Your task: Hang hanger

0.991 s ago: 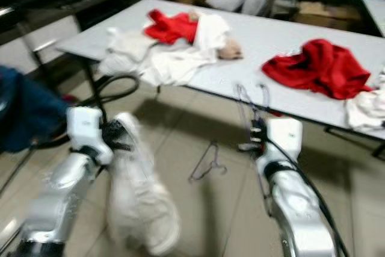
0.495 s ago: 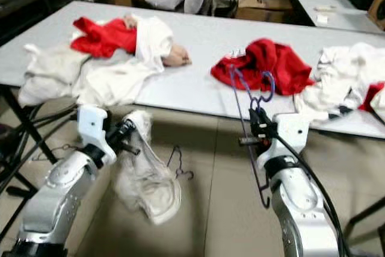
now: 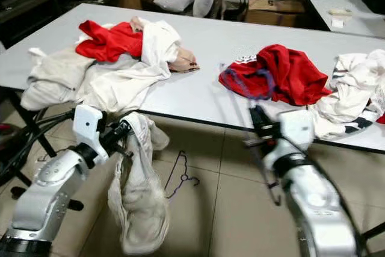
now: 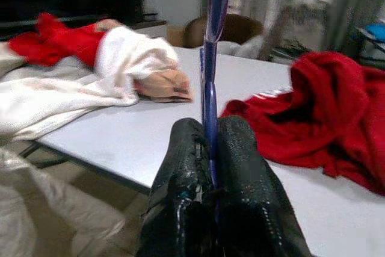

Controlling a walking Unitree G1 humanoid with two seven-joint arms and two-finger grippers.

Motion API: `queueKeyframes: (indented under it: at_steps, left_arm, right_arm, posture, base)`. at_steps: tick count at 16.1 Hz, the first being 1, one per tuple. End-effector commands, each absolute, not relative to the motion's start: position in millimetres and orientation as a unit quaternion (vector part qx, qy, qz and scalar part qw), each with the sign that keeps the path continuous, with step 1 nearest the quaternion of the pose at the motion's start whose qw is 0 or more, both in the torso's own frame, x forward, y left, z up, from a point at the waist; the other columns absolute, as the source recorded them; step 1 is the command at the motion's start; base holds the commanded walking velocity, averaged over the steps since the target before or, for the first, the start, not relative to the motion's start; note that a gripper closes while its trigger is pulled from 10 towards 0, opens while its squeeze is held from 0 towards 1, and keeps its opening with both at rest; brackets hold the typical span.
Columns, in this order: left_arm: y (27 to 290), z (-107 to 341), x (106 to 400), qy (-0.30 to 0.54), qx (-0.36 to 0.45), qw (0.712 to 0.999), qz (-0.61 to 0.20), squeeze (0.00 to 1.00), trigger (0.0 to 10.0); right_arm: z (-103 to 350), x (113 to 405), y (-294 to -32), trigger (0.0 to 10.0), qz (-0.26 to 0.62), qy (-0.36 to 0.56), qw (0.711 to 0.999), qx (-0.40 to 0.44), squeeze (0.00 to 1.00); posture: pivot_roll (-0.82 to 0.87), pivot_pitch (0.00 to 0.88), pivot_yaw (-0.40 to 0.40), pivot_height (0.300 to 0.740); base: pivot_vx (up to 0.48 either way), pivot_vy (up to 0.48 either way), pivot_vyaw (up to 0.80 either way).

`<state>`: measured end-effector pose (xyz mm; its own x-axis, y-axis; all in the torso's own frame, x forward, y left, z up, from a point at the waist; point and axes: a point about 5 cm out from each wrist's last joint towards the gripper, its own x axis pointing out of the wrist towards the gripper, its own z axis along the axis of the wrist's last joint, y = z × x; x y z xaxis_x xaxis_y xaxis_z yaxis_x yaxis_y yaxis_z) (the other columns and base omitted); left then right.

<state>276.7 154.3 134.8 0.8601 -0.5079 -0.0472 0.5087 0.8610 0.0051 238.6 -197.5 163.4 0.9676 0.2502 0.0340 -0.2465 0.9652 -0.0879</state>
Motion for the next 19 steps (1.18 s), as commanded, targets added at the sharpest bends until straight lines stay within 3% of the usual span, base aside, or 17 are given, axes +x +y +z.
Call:
queueKeyframes:
  at_steps: [1, 2, 3, 6, 8, 9, 15, 19]
  left_arm:
    - [151, 160, 285, -0.027, 0.011, 0.954, -0.297, 0.0, 10.0]
    - [148, 169, 292, -0.045, 0.017, 0.944, -0.327, 0.0, 2.5]
    - [147, 173, 296, -0.049, 0.023, 0.94, -0.337, 0.0, 0.0]
    - [144, 191, 313, -0.059, 0.044, 0.929, -0.362, 0.0, 0.0]
    - [148, 193, 319, -0.057, 0.037, 0.941, -0.332, 0.0, 0.0]
    - [153, 183, 319, -0.046, 0.024, 0.965, -0.256, 0.0, 10.0]
    - [152, 160, 295, -0.032, 0.01, 0.976, -0.216, 0.0, 10.0]
    - [166, 159, 291, -0.027, 0.018, 0.982, -0.183, 0.0, 10.0]
  right_arm:
    - [171, 239, -201, 10.0, 0.161, -0.028, 0.985, -0.05, 0.0]
    - [177, 236, -207, 10.0, 0.202, -0.028, 0.977, -0.065, 0.0]
    - [180, 235, -211, 10.0, 0.218, -0.025, 0.973, -0.072, 0.0]
    - [194, 228, -230, 10.0, 0.271, -0.014, 0.957, -0.107, 0.0]
    - [199, 226, -235, 10.0, 0.257, -0.019, 0.959, -0.117, 0.0]
    - [188, 231, -229, 10.0, 0.194, -0.009, 0.976, -0.096, 0.0]
    - [147, 232, -201, 10.0, 0.089, 0.037, 0.995, 0.0, 0.0]
    - [139, 230, -180, 10.0, 0.08, 0.037, 0.996, 0.033, 0.0]
  posture:
    - [-0.12, 0.0, 0.007, 0.74]
    - [-0.11, 0.0, 0.002, 0.74]
    - [-0.11, 0.0, 0.001, 0.74]
    - [-0.12, 0.0, 0.022, 0.74]
    - [-0.13, 0.0, 0.036, 0.74]
    - [-0.13, 0.0, 0.037, 0.74]
    - [-0.1, 0.0, 0.003, 0.74]
    - [-0.09, 0.0, -0.003, 0.74]
  base:
    - [0.0, 0.0, 0.0]
    - [0.0, 0.0, 0.0]
    - [0.0, 0.0, 0.0]
    - [0.0, 0.0, 0.0]
    - [0.0, 0.0, 0.0]
    - [0.0, 0.0, 0.0]
    - [0.0, 0.129, 0.0]
    - [0.0, 0.48, -0.77]
